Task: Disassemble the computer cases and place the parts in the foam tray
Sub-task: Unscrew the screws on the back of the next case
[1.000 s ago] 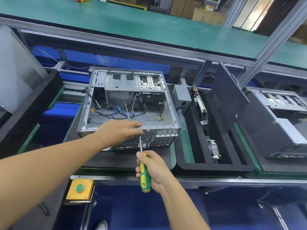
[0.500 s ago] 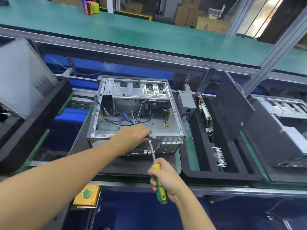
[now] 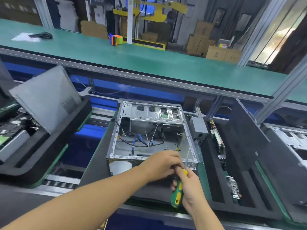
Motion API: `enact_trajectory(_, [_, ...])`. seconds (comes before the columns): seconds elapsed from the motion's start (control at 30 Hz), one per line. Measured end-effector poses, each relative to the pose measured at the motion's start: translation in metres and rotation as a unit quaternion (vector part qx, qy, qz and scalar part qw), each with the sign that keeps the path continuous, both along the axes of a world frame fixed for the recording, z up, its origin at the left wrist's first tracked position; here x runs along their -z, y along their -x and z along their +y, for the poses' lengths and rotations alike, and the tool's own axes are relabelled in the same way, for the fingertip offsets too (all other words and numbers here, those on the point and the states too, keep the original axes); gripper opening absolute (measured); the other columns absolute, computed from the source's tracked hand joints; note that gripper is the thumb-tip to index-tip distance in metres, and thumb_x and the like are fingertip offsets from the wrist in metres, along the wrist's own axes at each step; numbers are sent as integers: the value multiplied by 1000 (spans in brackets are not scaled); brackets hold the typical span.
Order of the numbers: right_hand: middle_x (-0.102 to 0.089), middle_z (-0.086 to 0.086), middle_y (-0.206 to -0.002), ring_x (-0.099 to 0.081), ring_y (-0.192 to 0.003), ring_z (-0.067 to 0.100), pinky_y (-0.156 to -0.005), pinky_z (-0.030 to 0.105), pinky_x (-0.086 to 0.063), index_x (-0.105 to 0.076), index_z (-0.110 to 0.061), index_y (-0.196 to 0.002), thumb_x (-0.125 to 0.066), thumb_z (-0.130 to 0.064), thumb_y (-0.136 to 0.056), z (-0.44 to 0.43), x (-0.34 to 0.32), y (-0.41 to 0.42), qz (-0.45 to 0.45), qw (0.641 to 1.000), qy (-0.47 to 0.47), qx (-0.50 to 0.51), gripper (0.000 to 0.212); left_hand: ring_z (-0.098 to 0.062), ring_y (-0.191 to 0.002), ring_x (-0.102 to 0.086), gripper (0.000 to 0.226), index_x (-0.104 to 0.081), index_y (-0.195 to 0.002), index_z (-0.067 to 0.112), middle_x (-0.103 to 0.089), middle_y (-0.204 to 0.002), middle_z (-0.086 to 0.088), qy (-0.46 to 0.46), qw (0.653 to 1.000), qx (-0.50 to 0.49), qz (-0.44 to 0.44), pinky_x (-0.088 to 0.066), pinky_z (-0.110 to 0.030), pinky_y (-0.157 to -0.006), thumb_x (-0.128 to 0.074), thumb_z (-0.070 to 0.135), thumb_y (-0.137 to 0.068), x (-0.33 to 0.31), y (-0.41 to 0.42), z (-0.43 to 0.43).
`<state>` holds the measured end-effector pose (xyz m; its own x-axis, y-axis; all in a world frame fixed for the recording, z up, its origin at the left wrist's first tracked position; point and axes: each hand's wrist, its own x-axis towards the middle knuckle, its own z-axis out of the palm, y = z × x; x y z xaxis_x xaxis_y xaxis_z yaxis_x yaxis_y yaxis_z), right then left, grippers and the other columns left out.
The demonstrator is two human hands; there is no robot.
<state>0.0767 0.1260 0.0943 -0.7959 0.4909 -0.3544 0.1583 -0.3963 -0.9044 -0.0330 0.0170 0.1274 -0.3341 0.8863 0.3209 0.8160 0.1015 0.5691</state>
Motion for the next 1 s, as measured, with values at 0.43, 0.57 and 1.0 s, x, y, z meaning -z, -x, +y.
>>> enact_trajectory(0.43, [-70, 23, -71, -46, -37, 22, -39, 27, -39, -68, -1, -86, -64, -18, -95, 35, -5, -2, -52, 990, -128, -20, 20, -4, -116, -56, 68, -40, -148, 44, -54, -137, 11, 1, 999, -29, -42, -44, -23, -99, -65, 36, -86, 6, 32, -16])
enact_trajectory(0.57, [-70, 15, -63, -48, -39, 18, -39, 27, -41, -69, 0, -85, -60, -15, -94, 96, 5, -21, -147, 961, -220, 81, 20, -11, -128, -51, 57, -36, -148, 47, -48, -147, 15, 230, 959, -127, 105, -43, -33, -100, -42, 59, -93, 21, 72, -28])
enact_trajectory(1.0, [-57, 14, -76, -41, -44, 16, -37, 23, -37, -52, -4, -93, -45, -1, -91, 161, 66, -23, -298, 933, -138, 145, 7, -11, -72, -54, 66, -61, -102, 34, -54, -73, 9, 340, 927, -157, 26, -47, -31, -68, -24, 83, -81, 49, 78, -37])
